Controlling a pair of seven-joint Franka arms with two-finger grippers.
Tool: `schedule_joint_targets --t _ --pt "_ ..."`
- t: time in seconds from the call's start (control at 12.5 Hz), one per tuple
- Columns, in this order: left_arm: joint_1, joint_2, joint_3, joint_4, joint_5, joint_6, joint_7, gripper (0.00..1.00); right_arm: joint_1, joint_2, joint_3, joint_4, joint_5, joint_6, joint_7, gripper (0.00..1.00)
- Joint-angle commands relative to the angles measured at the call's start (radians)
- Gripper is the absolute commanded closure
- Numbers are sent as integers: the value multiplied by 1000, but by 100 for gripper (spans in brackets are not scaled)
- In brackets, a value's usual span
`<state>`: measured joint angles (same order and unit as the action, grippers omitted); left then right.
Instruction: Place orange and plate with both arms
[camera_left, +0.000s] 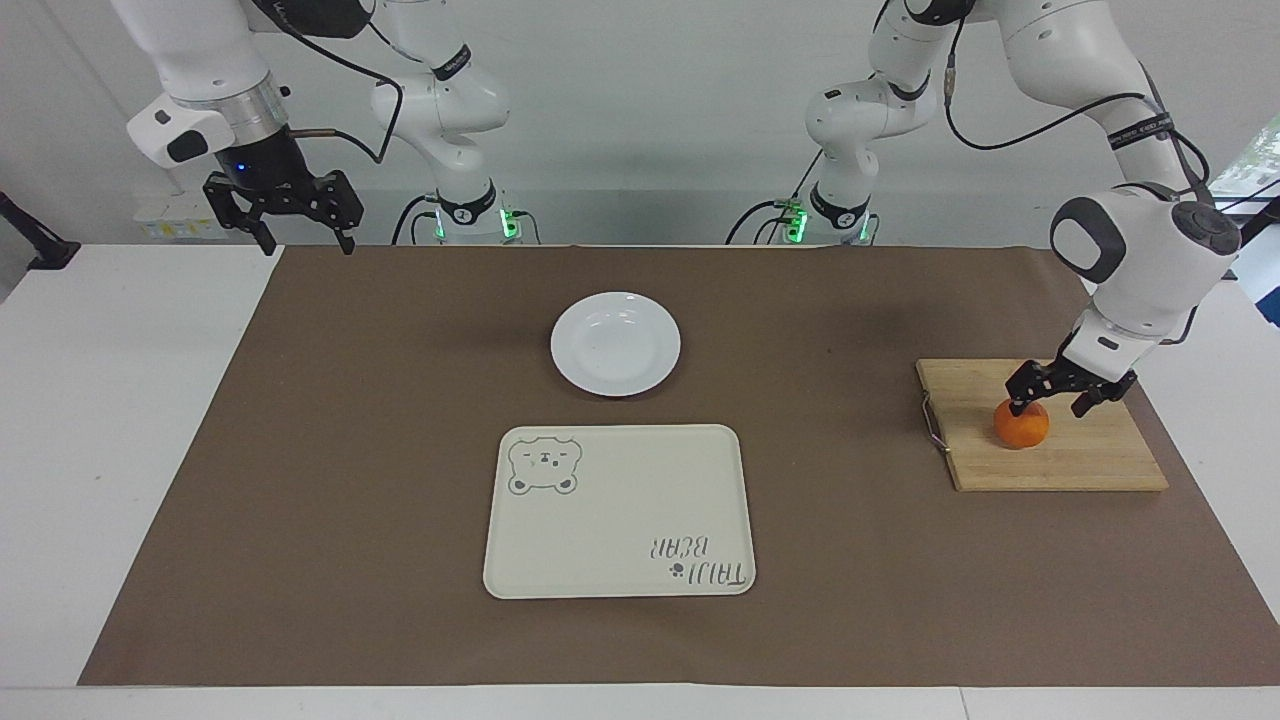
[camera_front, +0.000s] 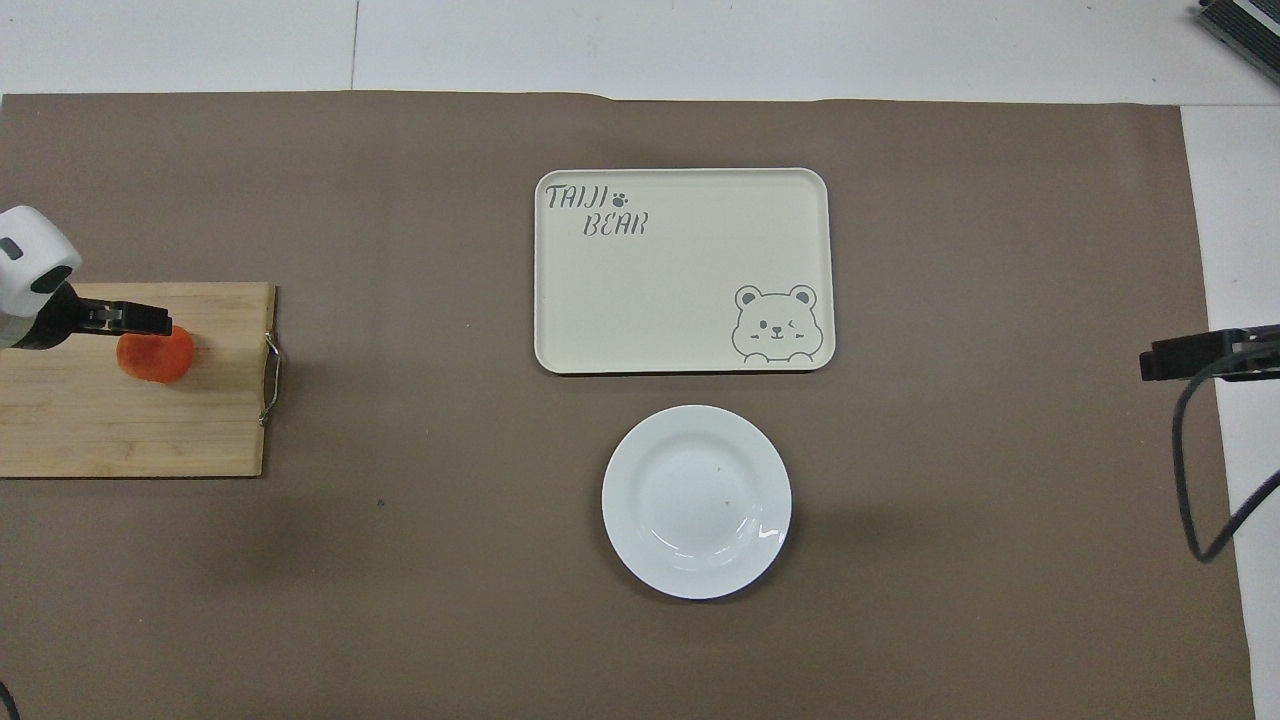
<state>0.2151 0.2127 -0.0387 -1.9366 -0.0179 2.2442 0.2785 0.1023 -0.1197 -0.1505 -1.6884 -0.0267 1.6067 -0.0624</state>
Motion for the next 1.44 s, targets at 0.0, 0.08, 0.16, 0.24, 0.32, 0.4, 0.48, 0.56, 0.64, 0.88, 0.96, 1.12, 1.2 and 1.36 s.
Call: schedule_joint_targets --t 0.0,0.08,0.16,0.24,0.32,0.4,0.48,0.56,0.64,0.88,0.96,1.12,1.2,1.36 --pt "9 37 -6 -13 9 61 13 0 -4 -12 3 -4 11 -14 18 0" --pt "9 40 -6 -13 9 63 13 0 -4 -12 5 -4 11 -14 18 0" --pt "10 43 -6 -18 9 64 11 0 -4 -12 5 -2 11 -14 18 0" --pt "9 48 -6 -28 9 75 11 0 -4 -12 5 -4 11 -14 18 0" --pt "10 59 -6 -31 7 81 11 0 -4 -12 5 -4 11 -14 18 0" --pt "10 60 -6 -41 9 83 11 0 -4 -12 5 -2 11 -14 18 0" --pt "13 65 -6 -44 9 83 11 0 -4 -12 5 -4 11 -14 18 0" --pt "21 76 -6 -48 9 86 13 0 -4 -12 5 -4 11 -14 18 0" --pt "23 83 -6 -50 9 92 10 0 -4 -12 3 -4 11 -14 18 0" --pt "29 88 -4 -47 9 84 11 83 -4 -12 3 -4 11 -14 18 0" --pt "27 88 -6 -41 9 74 11 99 -4 -12 5 -4 11 -14 18 0" --pt "21 85 -6 -32 9 68 -2 100 -4 -12 5 -4 11 -14 18 0" --pt "14 77 -6 -25 9 54 -37 100 -4 -12 5 -4 11 -14 18 0" --pt "9 63 -6 8 9 2 -62 100 -4 -12 5 -4 11 -14 18 0"
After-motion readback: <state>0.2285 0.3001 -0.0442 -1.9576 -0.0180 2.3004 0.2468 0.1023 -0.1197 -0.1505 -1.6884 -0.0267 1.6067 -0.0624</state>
